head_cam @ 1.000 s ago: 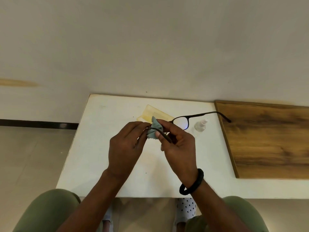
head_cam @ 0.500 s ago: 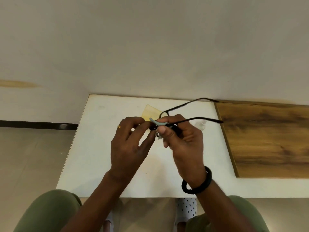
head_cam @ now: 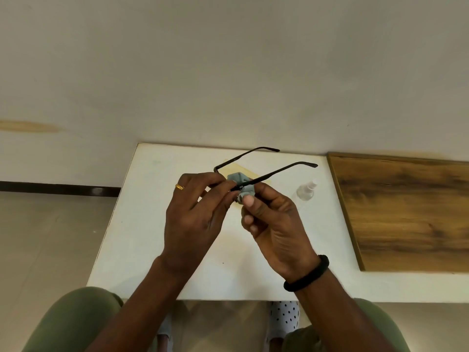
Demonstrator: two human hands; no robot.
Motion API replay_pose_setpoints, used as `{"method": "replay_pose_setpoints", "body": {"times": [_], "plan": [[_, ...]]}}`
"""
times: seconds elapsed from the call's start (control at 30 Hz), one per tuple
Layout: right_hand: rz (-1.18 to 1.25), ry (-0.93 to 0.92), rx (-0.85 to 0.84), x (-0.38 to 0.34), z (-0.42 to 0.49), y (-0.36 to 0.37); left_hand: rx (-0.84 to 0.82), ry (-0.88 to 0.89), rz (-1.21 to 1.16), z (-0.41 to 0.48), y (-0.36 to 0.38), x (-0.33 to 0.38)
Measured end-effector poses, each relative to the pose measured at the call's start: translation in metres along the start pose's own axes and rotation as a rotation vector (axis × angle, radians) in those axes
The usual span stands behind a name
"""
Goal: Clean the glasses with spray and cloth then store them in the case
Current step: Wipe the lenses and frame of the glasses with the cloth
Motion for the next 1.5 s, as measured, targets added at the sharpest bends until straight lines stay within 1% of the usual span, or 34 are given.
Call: {"method": "replay_pose_setpoints", "body": {"times": [0.1, 0.2, 0.33, 0.53, 0.77, 0.9, 1.0, 1.1, 1.23, 1.5], "plan": [[-0.106, -0.024, 0.003, 0.001, 0.000, -0.001, -0.020, 0.013, 0.021, 0.001, -0.001, -0.003], [-0.174, -0.076, 0.102, 0.004, -0.001, -0.002, -0.055, 0.026, 0.019, 0.000, 0.001, -0.001], [-0.159, -0.136, 0.207, 0.007, -0.002, -0.002, -0.080, 0.058, 0.028, -0.004, 0.005, 0.000], [-0.151, -0.234, 0.295, 0.010, -0.005, 0.000, -0.097, 0.094, 0.046, -0.009, 0.010, 0.005], [-0.108, -0.247, 0.299, 0.001, -0.004, -0.002, -0.085, 0.076, 0.008, -0.004, 0.007, 0.009], [0.006, -0.207, 0.268, -0.009, -0.004, -0.006, -0.078, 0.053, 0.002, -0.003, 0.006, 0.006], [0.165, -0.164, 0.244, -0.022, -0.001, -0.016, -0.066, 0.035, -0.005, -0.002, 0.003, 0.002], [0.316, -0.132, 0.287, -0.033, 0.002, -0.034, -0.056, 0.015, -0.008, 0.000, 0.001, -0.002], [0.391, -0.109, 0.321, -0.042, 0.003, -0.042, -0.056, 0.020, -0.014, -0.001, 0.002, 0.001], [0.542, -0.094, 0.336, -0.047, 0.003, -0.046, -0.032, 0.022, -0.019, -0.001, 0.001, 0.005]]}}
Point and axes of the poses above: each hand's wrist, its own z-axis towards the middle knuckle, its own y-axis out of the palm, x = y × z, the point moved 2 cm from there along z, towards the middle knuckle
